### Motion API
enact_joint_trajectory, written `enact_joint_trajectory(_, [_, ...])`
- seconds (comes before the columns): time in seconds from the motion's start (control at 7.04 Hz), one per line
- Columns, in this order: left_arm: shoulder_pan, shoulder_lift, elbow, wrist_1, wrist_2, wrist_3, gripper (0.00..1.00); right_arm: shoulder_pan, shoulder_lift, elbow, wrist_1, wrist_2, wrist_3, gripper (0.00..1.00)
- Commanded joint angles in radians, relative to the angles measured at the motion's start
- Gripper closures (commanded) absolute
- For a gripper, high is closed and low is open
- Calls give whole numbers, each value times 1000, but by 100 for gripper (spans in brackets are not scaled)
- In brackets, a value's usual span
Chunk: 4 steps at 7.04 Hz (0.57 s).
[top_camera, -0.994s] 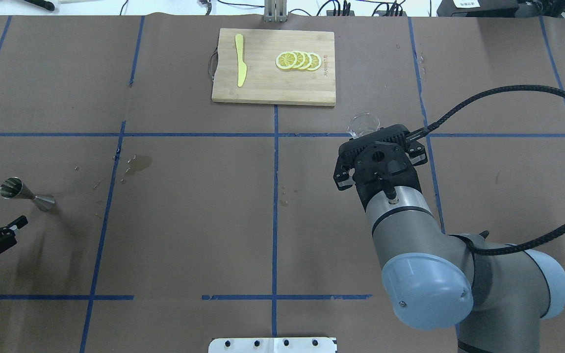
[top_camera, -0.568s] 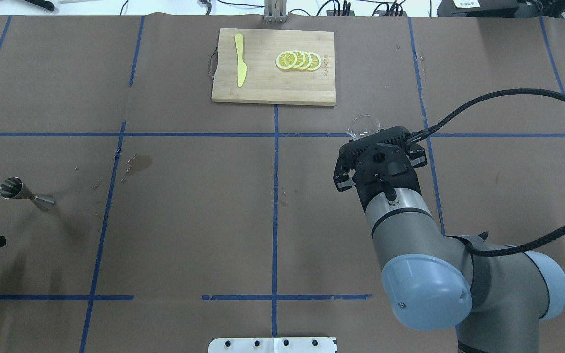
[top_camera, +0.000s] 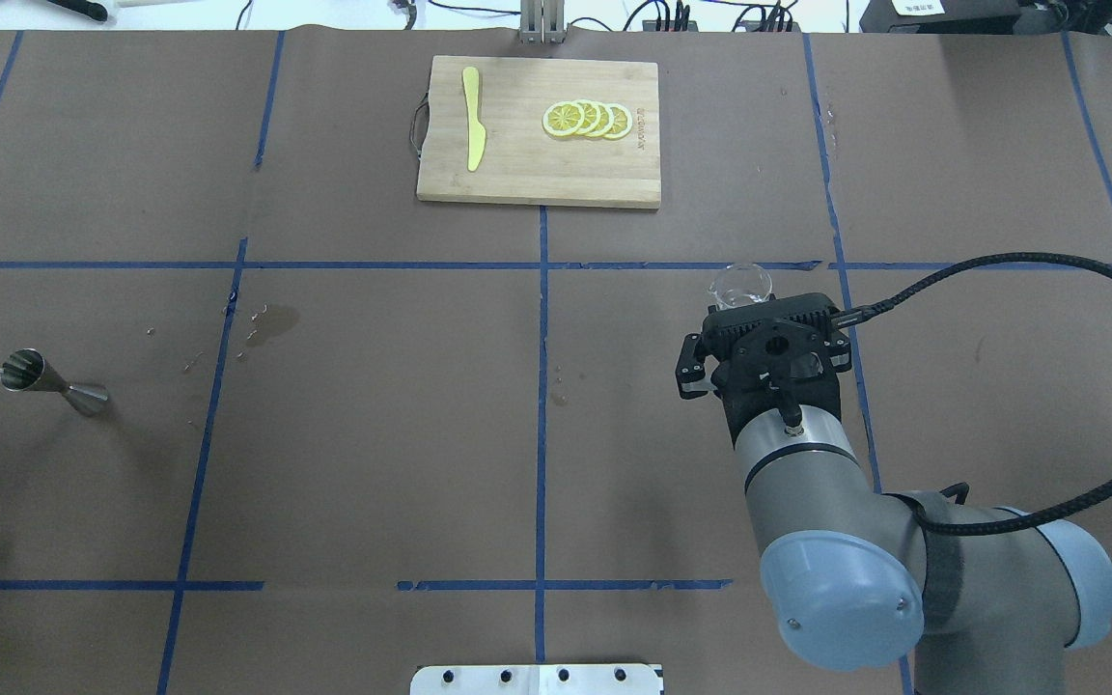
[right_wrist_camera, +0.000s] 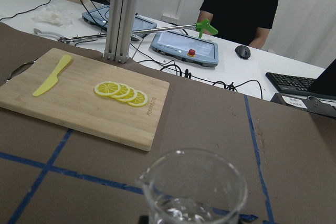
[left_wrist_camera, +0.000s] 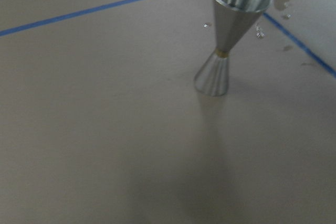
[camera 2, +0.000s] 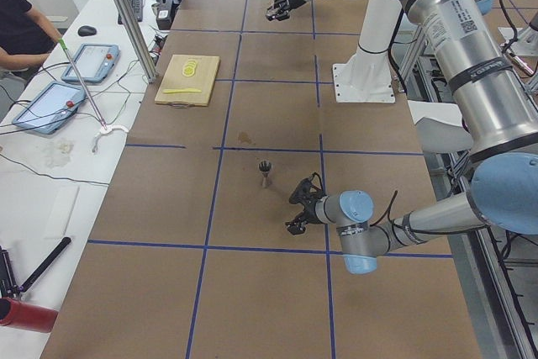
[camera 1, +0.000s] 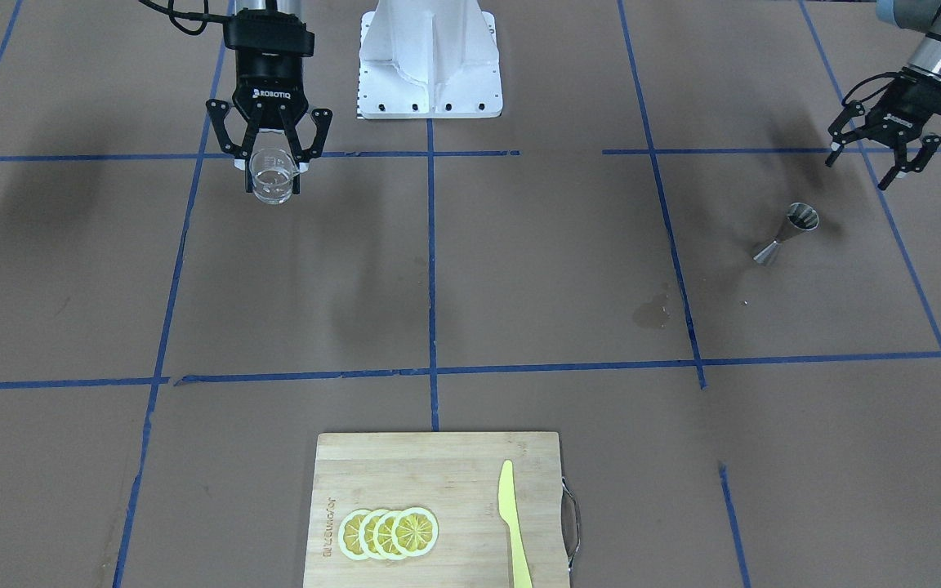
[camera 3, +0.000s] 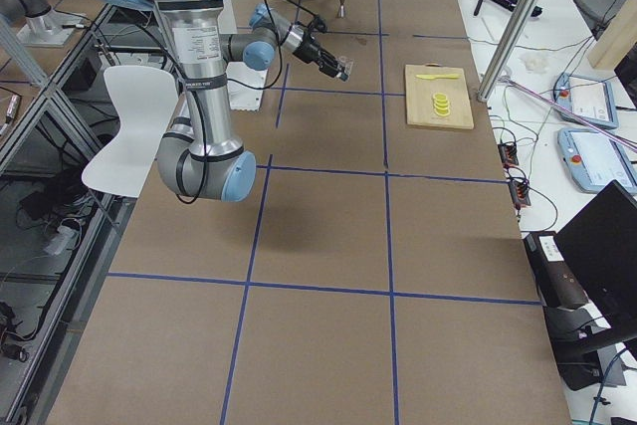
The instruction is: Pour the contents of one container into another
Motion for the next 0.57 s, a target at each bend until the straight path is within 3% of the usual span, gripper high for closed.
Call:
enact_joint_trajectory(0.0, [-373,-159,0,349,-296,275,1,-10,-41,-12,2,-4,79,91])
enact_joint_trajectory(0.14, [-453,-206,-5,478,-349,293,1,-11,-75,-18,32,-2,118,90])
enact_joint_trajectory(0.43, [-531,-309,-17,737,-435,293,0,-10,-176,-94,299,-4,120,89])
